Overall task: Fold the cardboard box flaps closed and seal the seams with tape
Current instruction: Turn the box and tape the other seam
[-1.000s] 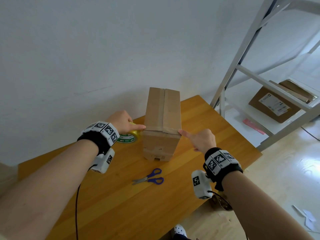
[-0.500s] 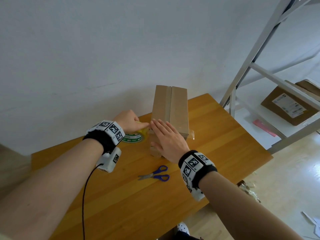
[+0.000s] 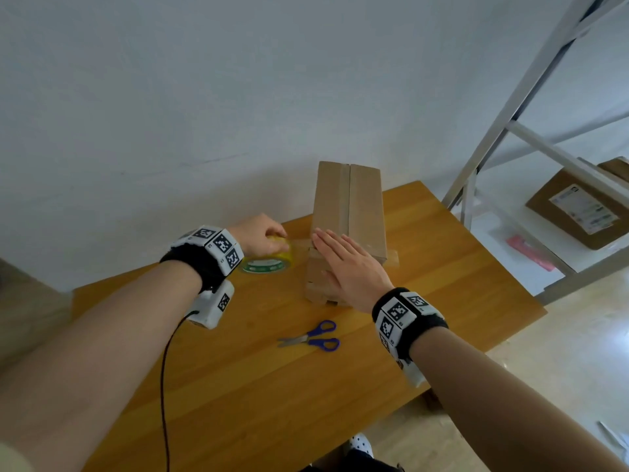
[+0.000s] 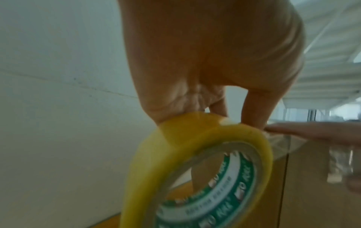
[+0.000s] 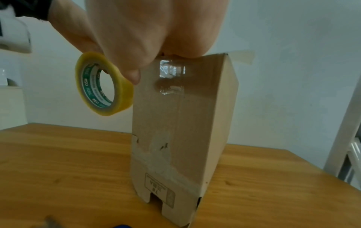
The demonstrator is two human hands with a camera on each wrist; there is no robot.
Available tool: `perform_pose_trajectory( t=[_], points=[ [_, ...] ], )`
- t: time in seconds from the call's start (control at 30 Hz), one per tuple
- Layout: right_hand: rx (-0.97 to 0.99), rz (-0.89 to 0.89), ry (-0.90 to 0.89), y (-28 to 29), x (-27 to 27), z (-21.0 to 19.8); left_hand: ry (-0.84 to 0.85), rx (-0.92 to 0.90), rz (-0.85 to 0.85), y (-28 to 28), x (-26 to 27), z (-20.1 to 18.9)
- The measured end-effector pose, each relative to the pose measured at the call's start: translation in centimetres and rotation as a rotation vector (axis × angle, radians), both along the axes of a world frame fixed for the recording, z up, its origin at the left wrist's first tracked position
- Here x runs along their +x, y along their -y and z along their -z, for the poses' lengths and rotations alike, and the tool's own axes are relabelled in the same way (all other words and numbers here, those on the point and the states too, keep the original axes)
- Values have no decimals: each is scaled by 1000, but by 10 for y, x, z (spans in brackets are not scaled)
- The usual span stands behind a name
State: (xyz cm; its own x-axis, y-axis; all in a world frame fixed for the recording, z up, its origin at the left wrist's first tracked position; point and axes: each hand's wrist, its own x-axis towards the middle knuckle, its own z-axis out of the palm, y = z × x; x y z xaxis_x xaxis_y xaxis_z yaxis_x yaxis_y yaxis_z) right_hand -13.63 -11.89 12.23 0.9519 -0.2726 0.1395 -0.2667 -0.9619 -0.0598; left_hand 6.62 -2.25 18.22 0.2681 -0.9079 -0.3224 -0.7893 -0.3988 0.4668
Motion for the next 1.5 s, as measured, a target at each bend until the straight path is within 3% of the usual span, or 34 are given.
perform_pose_trajectory(
  t=[0.27, 0.43, 0.6, 0.83, 1.0, 1.2, 1.37, 1.5],
  points=[
    [16, -26, 10, 2, 1, -3, 45, 40, -6, -4, -2, 4],
    [59, -21, 41, 3, -4, -6, 15, -39, 32, -5, -6, 2],
    [39, 17, 211, -6, -7, -11, -25, -100, 38, -11, -10, -1],
    [-50, -99, 379, -32, -13, 3, -8, -97, 51, -18, -5, -1],
    [116, -38, 136, -44, -19, 51, -10, -158, 71, -17, -2, -5],
    [221, 54, -418, -51, -18, 90, -51, -184, 48, -19, 0, 9],
    [231, 119, -551, -50, -13, 114, -40, -213, 50, -20, 4, 15],
    [233, 163, -505, -49, -12, 121, -52, -219, 53, -21, 6, 18]
  ],
)
